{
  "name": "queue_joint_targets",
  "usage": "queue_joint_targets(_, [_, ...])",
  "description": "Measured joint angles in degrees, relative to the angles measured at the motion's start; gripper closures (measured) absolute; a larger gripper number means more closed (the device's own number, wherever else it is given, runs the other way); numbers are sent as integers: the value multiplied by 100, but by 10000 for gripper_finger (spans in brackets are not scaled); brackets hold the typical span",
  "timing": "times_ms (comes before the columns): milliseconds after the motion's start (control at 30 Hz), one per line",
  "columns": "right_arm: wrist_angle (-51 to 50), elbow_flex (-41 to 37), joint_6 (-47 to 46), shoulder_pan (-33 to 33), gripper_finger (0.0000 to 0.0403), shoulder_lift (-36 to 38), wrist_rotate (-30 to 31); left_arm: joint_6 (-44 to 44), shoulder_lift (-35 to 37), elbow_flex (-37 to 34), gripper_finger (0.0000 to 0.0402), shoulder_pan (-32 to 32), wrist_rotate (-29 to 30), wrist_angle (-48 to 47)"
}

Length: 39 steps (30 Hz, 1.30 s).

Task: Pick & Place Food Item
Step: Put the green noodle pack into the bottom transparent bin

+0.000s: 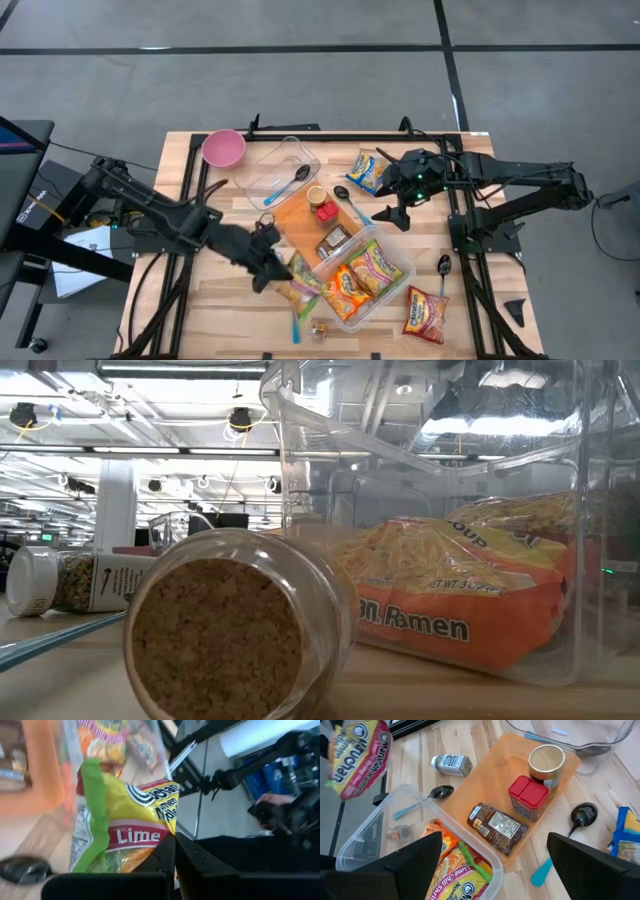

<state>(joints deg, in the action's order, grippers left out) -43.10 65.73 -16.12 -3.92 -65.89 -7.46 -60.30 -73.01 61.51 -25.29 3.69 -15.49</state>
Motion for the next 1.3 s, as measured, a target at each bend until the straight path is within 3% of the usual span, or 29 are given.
queue_joint_targets(233, [-154,0,169,-165,46,1,0,50,-478,424,401,588,-388,496])
queue_joint_targets(567, [-427,0,554,-302,46,0,-3,279,-1595,1112,401,864,-944,919])
queue_joint_targets(967, [-931,0,859,-274,46,130,-26,106,-2666,1223,401,890,-1139,1817])
queue_joint_targets(1300, [-1066,0,922,-258,46,593,-31,0,-2961,1220,401,736,-1078,1609])
